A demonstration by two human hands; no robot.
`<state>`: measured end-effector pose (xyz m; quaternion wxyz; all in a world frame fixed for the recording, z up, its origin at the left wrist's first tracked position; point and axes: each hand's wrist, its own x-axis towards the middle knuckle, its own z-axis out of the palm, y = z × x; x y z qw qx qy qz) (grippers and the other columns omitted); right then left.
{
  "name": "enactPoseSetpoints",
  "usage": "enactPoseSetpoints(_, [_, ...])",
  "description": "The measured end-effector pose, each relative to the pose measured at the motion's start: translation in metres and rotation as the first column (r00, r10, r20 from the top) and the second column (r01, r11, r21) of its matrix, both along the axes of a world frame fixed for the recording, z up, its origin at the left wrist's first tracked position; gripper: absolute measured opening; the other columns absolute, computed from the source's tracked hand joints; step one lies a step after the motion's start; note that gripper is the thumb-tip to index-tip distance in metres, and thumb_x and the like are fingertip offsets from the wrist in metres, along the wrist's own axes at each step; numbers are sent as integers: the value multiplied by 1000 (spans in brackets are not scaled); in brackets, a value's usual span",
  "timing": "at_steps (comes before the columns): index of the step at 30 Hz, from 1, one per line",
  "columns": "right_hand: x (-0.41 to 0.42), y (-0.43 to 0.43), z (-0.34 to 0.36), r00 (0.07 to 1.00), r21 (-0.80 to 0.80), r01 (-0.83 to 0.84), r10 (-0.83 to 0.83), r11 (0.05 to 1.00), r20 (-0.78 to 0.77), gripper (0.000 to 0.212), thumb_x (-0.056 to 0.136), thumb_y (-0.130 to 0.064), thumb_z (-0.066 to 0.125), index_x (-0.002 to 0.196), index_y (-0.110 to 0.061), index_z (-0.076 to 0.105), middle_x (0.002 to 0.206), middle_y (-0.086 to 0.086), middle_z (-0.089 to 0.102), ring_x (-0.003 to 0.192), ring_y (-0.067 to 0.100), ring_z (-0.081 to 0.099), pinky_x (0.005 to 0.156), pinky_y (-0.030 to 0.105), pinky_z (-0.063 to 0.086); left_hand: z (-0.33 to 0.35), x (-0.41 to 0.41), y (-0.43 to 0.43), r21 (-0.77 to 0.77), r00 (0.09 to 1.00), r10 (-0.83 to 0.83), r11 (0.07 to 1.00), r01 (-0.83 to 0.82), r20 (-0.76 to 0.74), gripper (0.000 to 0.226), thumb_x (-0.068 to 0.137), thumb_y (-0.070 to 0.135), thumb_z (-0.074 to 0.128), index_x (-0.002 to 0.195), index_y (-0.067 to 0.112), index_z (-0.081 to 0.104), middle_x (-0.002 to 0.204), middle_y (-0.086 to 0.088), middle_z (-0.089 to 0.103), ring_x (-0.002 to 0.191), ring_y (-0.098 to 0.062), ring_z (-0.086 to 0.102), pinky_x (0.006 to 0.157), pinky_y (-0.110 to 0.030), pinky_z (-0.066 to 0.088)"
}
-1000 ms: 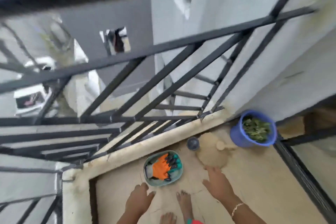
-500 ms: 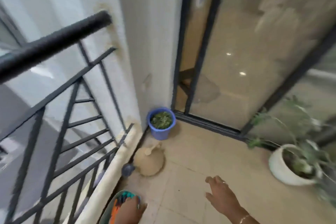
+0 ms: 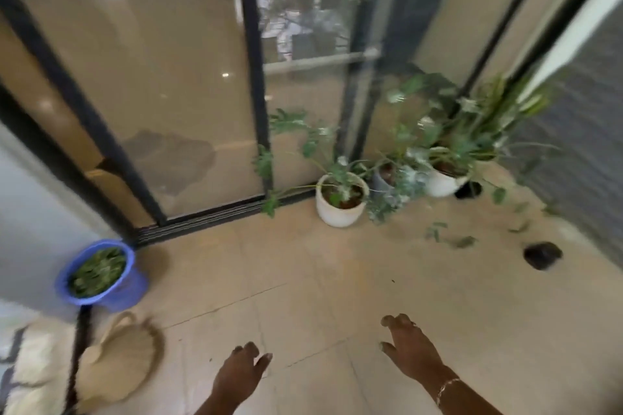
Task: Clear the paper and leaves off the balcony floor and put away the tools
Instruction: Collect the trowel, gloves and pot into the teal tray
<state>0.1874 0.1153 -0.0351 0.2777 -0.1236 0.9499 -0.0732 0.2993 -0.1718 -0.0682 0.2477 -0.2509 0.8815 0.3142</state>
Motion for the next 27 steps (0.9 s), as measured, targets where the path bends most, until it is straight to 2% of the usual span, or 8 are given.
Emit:
enactPoseSetpoints(5, [-8, 117, 7, 966, -14, 257, -258, 966, -37, 43, 92, -35, 50, 132, -22, 39, 129, 4, 43, 120, 22, 47, 94, 29, 42, 2, -73, 95, 16, 976, -218, 976, 218, 0, 26, 93, 48, 46, 76, 34, 31, 96, -2, 48, 110, -23, 57, 89, -26, 42])
enactPoseSetpoints(7, [-8, 158, 9, 923, -22, 380, -380, 925, -55, 42, 92, -35, 50, 131, -22, 40, 128, 4, 44, 118, 21, 49, 93, 29, 42, 6, -101, 129, -8, 950, -313, 950, 313, -14, 18, 94, 48, 43, 94, 30, 41, 110, -6, 53, 113, -23, 55, 91, -27, 42])
enactPoseSetpoints(9, [-6, 190, 10, 864, -31, 497, -497, 867, -79, 40, 92, -36, 51, 129, -22, 42, 125, 3, 46, 116, 20, 51, 92, 29, 44, 11, -126, 160, -47, 910, -414, 910, 412, -27, 30, 96, 48, 39, 115, 26, 42, 125, -7, 50, 119, -23, 50, 95, -28, 41])
enactPoseSetpoints(12, [-6, 222, 8, 771, -54, 623, -625, 780, -121, 38, 92, -37, 51, 126, -22, 46, 121, 2, 48, 113, 21, 52, 91, 30, 45, 15, -162, 197, -118, 861, -505, 860, 496, -56, 55, 95, 50, 37, 140, 19, 29, 138, -6, 39, 131, -24, 36, 102, -31, 36])
enactPoseSetpoints(16, [-19, 250, 5, 735, -13, 665, -657, 747, -166, 38, 92, -40, 49, 127, -26, 44, 121, -2, 47, 114, 17, 51, 89, 28, 44, 17, -213, 231, -248, 779, -624, 766, 593, -62, 82, 85, 70, 25, 147, 17, 16, 150, -6, 27, 140, -23, 22, 108, -30, 31])
enactPoseSetpoints(19, [-51, 273, 4, 744, 16, 656, -643, 755, -179, 39, 93, -42, 46, 129, -27, 41, 125, -3, 45, 117, 16, 48, 91, 28, 42, 15, -262, 257, -325, 701, -714, 665, 672, -12, 73, 94, 59, 29, 150, 17, 8, 156, -10, 13, 144, -24, 13, 112, -33, 23])
enactPoseSetpoints(22, [-103, 293, 6, 721, -1, 681, -671, 732, -175, 41, 93, -40, 47, 131, -25, 41, 127, -1, 45, 118, 17, 47, 93, 28, 43, 11, -324, 274, -312, 657, -754, 619, 721, 22, 71, 95, 56, 31, 150, 19, 7, 157, -10, 6, 145, -25, 9, 114, -37, 20])
enactPoseSetpoints(27, [-199, 324, 16, 685, -35, 717, -713, 696, -149, 42, 93, -38, 49, 132, -23, 41, 127, 1, 45, 118, 20, 47, 94, 27, 43, 6, -442, 292, -253, 639, -768, 613, 749, 33, 72, 93, 59, 31, 149, 17, 13, 156, -8, 15, 143, -25, 16, 114, -36, 24])
